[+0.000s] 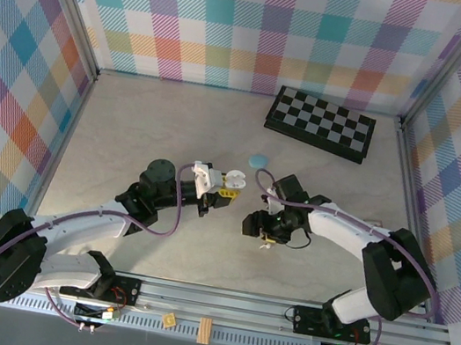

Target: Insert the wireless bluetooth earbuds into the charging case

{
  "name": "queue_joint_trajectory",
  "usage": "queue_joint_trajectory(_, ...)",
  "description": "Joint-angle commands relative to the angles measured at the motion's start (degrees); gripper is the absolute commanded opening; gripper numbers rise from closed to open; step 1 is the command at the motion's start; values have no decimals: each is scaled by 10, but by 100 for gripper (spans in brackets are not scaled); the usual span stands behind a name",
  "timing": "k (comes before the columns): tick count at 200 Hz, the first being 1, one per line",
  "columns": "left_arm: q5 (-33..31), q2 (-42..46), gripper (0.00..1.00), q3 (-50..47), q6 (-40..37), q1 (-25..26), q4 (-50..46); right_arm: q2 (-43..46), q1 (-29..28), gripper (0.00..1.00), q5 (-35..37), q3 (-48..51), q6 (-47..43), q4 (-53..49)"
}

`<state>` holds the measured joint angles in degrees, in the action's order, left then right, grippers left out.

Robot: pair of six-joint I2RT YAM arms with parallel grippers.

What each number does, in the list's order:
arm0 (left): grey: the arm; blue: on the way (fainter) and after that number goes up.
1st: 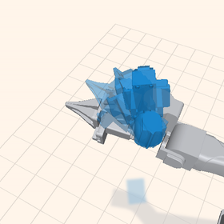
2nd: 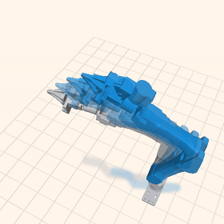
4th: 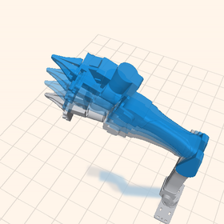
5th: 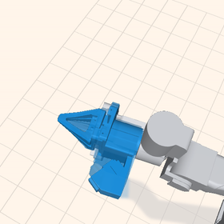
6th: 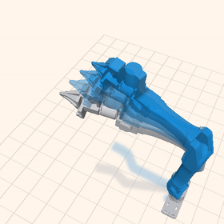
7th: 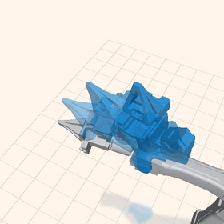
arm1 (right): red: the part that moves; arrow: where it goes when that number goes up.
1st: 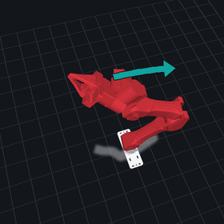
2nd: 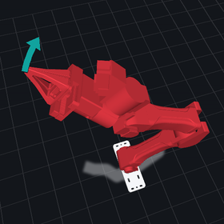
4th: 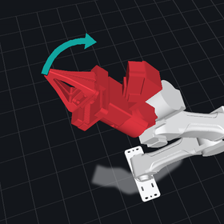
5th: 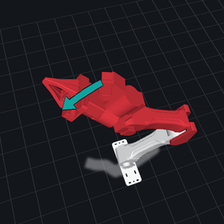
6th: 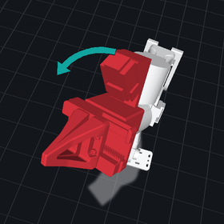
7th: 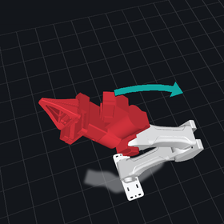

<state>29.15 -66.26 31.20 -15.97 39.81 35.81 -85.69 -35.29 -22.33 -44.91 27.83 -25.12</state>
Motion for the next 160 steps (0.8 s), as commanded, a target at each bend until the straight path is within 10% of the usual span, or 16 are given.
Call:
queue_joint_trajectory(1,-6,16,17,-9,-9,-4,-2,19,-3,70,-28,-15,-7,-18)
queue_joint_trajectory(53,-8,17,17,-9,-9,-6,-2,73,0,64,173,-9,170,-105)
queue_joint_trajectory(160,-2,11,17,-9,-7,-6,-2,21,14,44,118,15,211,-78)
